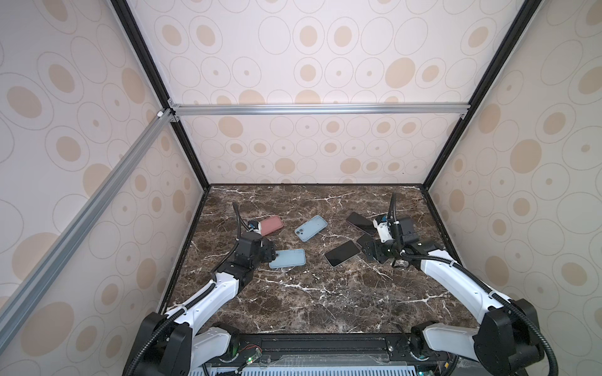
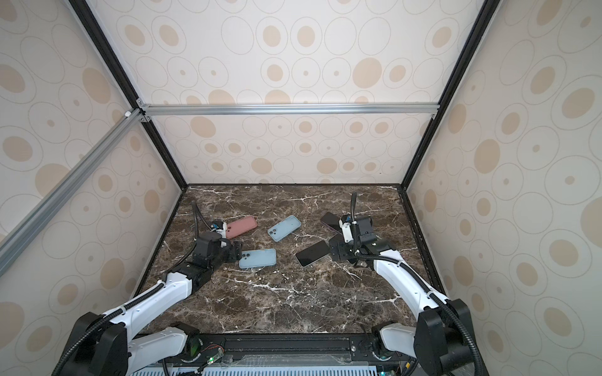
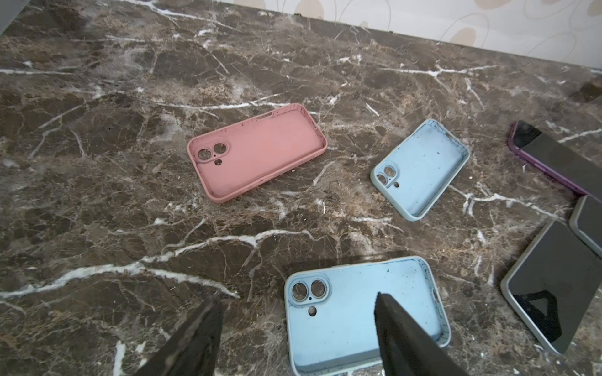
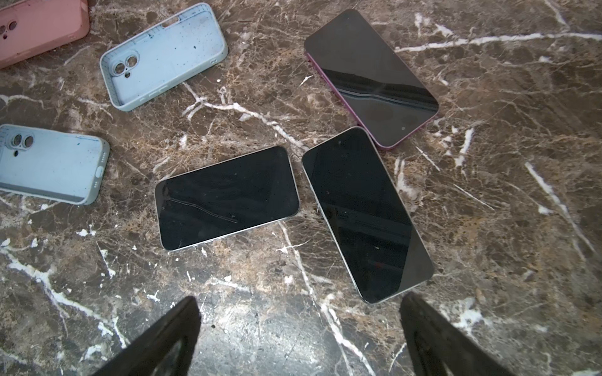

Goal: Put the phone into the phone case

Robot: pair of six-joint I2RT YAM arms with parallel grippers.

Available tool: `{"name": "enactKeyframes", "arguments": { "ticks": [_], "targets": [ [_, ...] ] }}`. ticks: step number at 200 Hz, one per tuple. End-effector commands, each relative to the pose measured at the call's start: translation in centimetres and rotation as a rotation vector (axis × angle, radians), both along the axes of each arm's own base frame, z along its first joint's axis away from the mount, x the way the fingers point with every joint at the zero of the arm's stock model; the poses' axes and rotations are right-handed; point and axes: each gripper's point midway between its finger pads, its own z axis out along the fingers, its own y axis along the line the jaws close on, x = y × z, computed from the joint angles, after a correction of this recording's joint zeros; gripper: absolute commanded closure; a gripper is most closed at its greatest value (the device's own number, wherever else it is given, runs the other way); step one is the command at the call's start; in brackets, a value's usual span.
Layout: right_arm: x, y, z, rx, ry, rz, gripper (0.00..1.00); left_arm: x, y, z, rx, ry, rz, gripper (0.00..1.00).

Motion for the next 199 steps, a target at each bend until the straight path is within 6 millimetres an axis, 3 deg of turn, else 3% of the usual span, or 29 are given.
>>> {"name": "enactKeyframes", "arguments": {
  "ticks": [1,56,130,199],
  "targets": [
    [0.1,0.5,0.4,-0.01,0.001,0.016,0.01,-0.2,0.1,-1.3,0.008,0.062,0.026,0.29],
    [-0.3,1.6,1.1,-0.008,-0.044,0.057,0.0,-0.3,-0.4,-4.3,-0.001,0.145,0.017,0.4],
    [-0.7,1.4,2.2,-0.001,-0.082,0.049,0.0,-0.4,-1.1,-8.1,-0.002,0.243,-0.006,0.6],
    [-0.8,1.1,2.3,-0.008,-0.09,0.028,0.0,-0.8,-1.1,-9.0,-0.003,0.266,0.002,0.77]
  ]
}}
